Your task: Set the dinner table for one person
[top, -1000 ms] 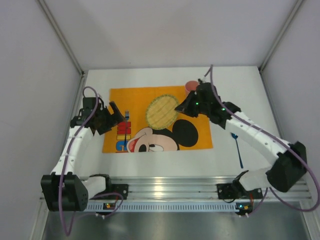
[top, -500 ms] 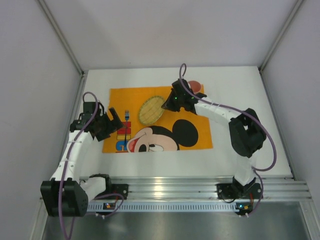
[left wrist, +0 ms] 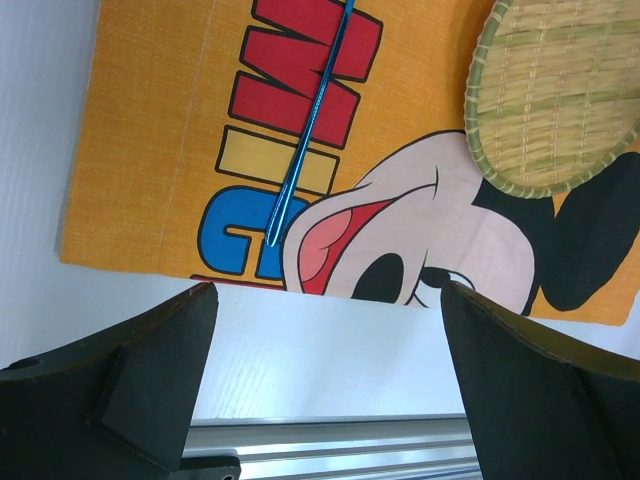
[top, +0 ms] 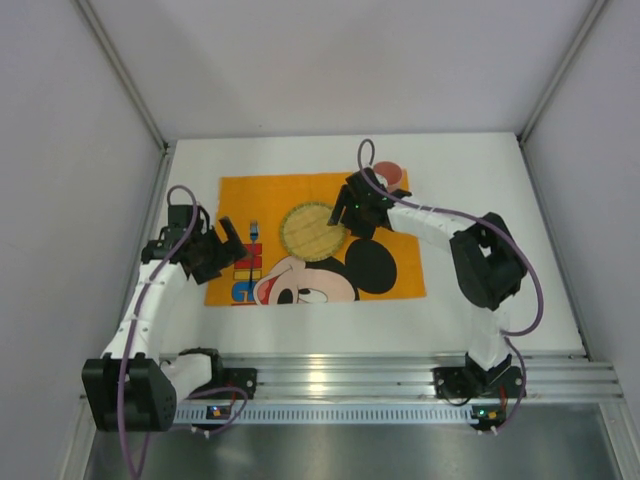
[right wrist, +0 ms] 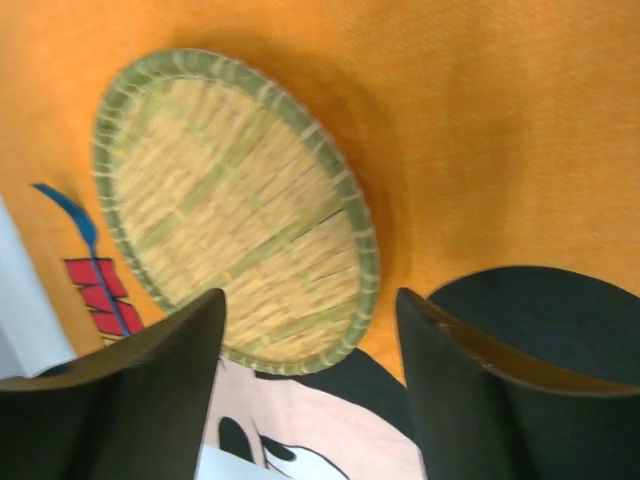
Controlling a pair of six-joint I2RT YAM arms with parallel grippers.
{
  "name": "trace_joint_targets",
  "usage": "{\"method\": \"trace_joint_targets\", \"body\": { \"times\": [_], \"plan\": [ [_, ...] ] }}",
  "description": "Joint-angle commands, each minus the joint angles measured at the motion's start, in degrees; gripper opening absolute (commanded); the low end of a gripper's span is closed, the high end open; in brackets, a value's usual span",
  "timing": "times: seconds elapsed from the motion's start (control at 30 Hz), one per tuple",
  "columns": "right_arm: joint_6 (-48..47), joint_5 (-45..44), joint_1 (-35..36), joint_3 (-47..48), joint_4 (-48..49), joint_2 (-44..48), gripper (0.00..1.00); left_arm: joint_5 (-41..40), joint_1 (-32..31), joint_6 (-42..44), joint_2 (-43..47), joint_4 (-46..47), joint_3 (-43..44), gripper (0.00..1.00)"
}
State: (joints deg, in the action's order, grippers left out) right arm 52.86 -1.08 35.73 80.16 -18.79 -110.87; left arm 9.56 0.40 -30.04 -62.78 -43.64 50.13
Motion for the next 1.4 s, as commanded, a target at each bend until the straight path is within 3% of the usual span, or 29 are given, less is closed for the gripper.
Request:
{"method": "trace_joint_targets", "body": {
  "times": [0.0, 0.2, 0.3, 0.4, 0.57, 0.7, 0.97, 1.1, 1.13, 1.23, 1.37],
  "plan": [
    [-2.7, -4.2, -0.7, 2.5, -6.7, 2.5, 0.73, 0.6, -0.1, 0.7, -0.8, 1.8, -0.2, 0.99],
    [-8.9, -10.2, -3.5, -1.1, -14.9, 16.4, 0.79, 1.2, -0.1, 0.7, -1.6, 3.1, -0.6, 0.99],
    [-12.4, -9.8, -12.9, -10.0, -19.1, 27.3, 0.81, 1.5, -0.1, 0.3, -1.6, 4.6, -1.6, 0.99],
    [-16.5, -9.0, -21.4, -15.8, -24.4, 32.1, 0.80, 2.1, -0.1, -0.3, -2.1, 6.0, -2.7, 0.99],
    [-18.8, -9.7, -30.6, -22.8, -28.4, 34.2, 0.78, 3.4, -0.1, -1.3, -3.2, 10.0, -4.9, 0.99],
    [-19.7, -5.3, -39.3, -30.7, -26.0, 33.1, 0.70, 4.6, -0.1, -2.4, -4.5, 12.1, -5.6, 0.99],
    [-23.2, -8.1, -42.9, -31.5, -23.1, 27.4, 0.66, 4.0, -0.1, -3.4, -5.1, 13.7, -5.7, 0.99],
    [-24.3, -8.6, -43.3, -31.2, -20.7, 22.7, 0.53, 3.5, -0.1, -4.1, -4.4, 14.2, -6.8, 0.99],
    [-24.4, -8.7, -43.5, -31.2, -20.2, 21.8, 0.44, 3.5, -0.1, -4.3, -4.3, 14.2, -6.9, 0.99],
    [-24.5, -8.7, -43.5, -30.2, -19.1, 19.3, 0.32, 2.8, -0.1, -4.4, -4.1, 13.9, -6.8, 0.99],
    [-25.0, -8.5, -43.5, -29.0, -18.4, 16.5, 0.21, 1.8, -0.1, -4.5, -4.2, 13.6, -6.0, 0.99]
  ]
}}
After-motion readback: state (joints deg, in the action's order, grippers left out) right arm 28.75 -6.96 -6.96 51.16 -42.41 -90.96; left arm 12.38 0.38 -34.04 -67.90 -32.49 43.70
